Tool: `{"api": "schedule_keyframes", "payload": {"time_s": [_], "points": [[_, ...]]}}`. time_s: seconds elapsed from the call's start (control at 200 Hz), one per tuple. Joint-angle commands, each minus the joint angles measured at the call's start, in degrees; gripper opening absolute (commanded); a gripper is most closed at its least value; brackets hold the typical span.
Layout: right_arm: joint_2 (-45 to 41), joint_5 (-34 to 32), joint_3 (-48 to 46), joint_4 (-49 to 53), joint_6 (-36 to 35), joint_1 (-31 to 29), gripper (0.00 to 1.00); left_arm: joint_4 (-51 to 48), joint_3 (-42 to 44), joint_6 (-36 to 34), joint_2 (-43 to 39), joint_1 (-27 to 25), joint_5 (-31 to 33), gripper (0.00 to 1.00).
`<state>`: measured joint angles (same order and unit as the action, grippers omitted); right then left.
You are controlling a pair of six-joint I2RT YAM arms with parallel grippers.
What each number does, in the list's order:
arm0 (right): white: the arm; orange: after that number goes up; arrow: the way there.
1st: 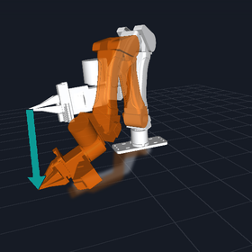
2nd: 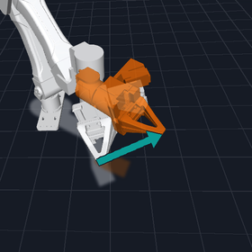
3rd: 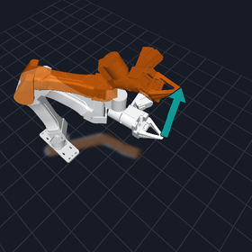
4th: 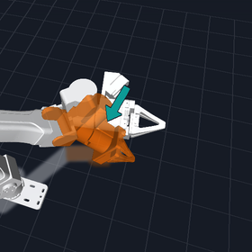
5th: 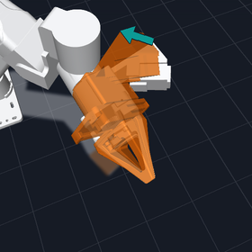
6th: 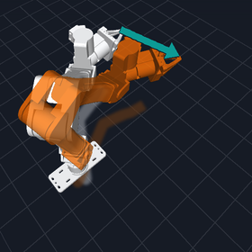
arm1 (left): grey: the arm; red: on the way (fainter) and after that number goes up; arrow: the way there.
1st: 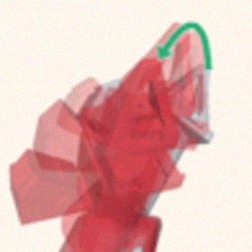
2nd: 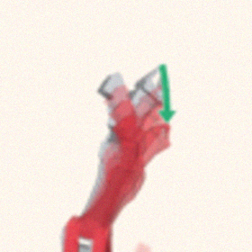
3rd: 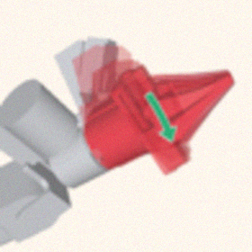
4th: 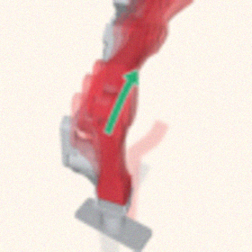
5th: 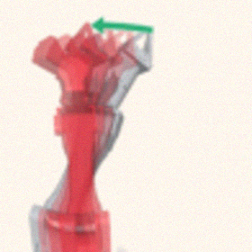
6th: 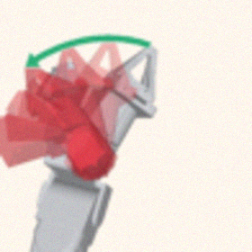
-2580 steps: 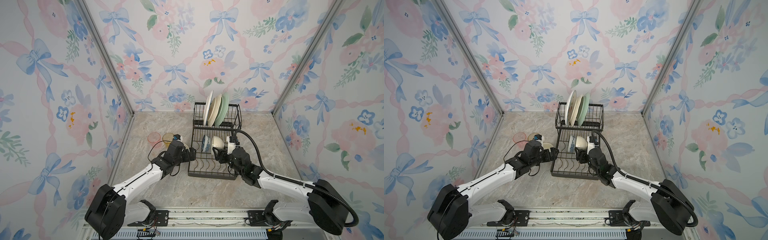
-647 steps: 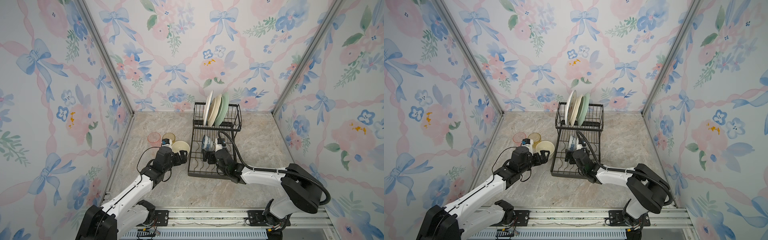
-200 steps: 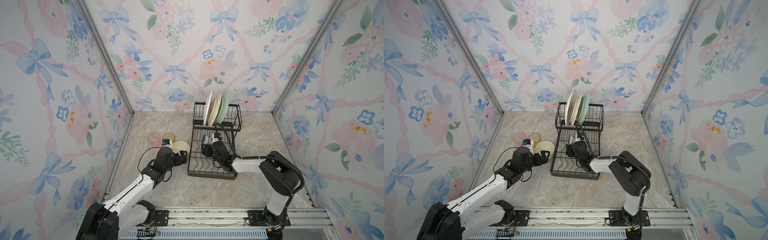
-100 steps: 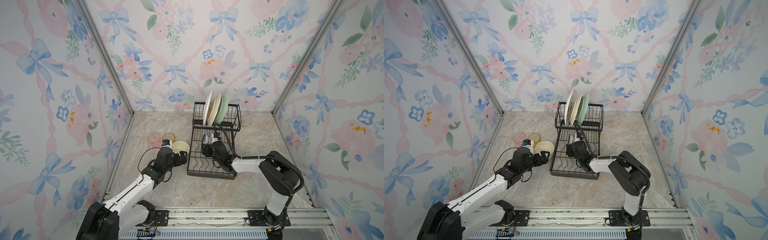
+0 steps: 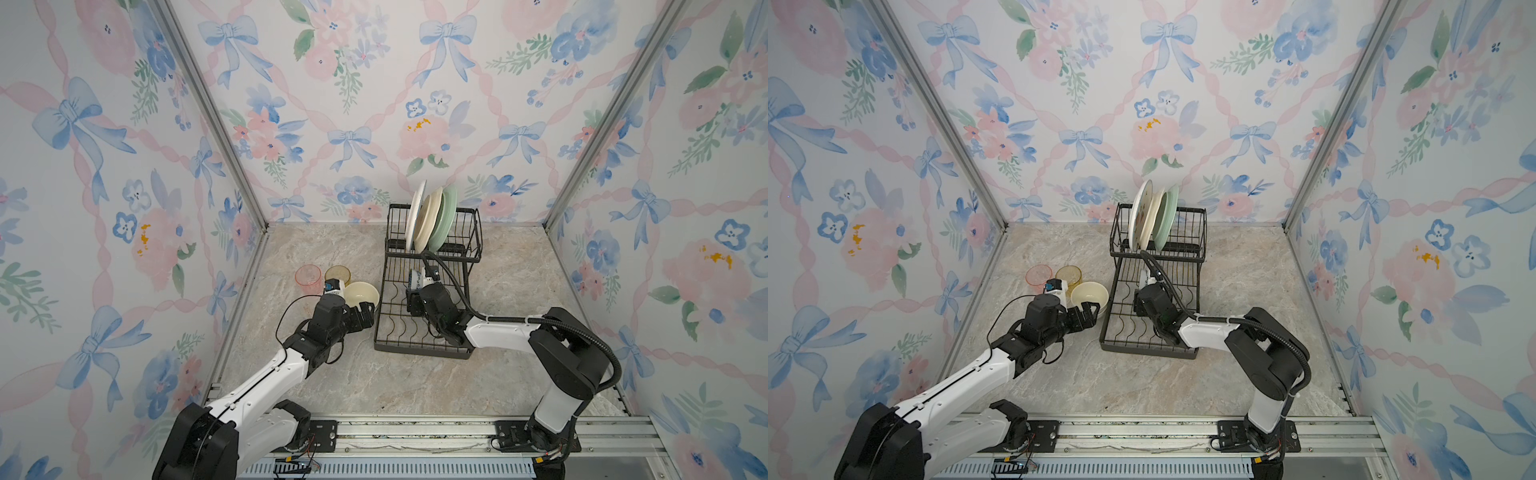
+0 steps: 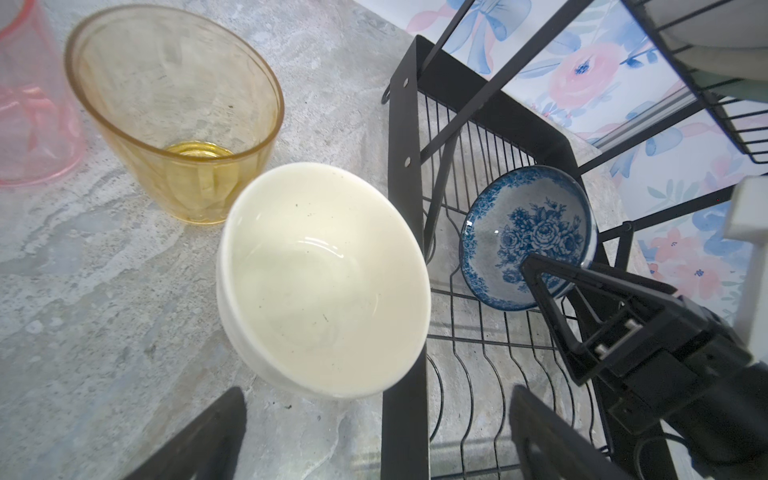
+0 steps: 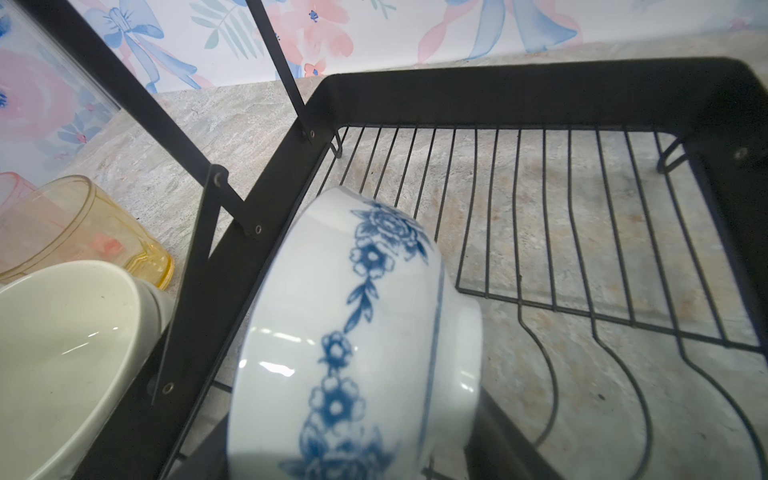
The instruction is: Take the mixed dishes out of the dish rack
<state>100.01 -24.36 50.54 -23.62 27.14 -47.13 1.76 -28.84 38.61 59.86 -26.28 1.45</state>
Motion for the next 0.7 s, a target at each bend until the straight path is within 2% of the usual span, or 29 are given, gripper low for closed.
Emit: {"api": "schedule_keyframes", "payload": {"time_s": [0.0, 0.31, 0.595, 0.695], "points": [[-3.94, -2.67, -0.01, -0.62, -0.67, -1.38, 0.55, 1.14, 0.89, 0.16, 0.43, -0.44, 0.09, 0.98], [-7.95, -5.67, -3.47, -0.91, 0.40, -3.53, 0.54, 0.41, 0.11, 0.07, -1.32, -1.44, -0.85, 0.98], [-13.11, -9.54, -6.69, -0.87, -0.11, -6.37, 0.54, 0.11, -2.01, 0.97, 1.46, -1.93, -3.27, 0.98], [-15.80, -10.75, -8.53, 0.21, 2.26, -6.65, 0.51, 0.20, -2.52, 2.40, 1.23, -2.01, -4.31, 0.98]]}}
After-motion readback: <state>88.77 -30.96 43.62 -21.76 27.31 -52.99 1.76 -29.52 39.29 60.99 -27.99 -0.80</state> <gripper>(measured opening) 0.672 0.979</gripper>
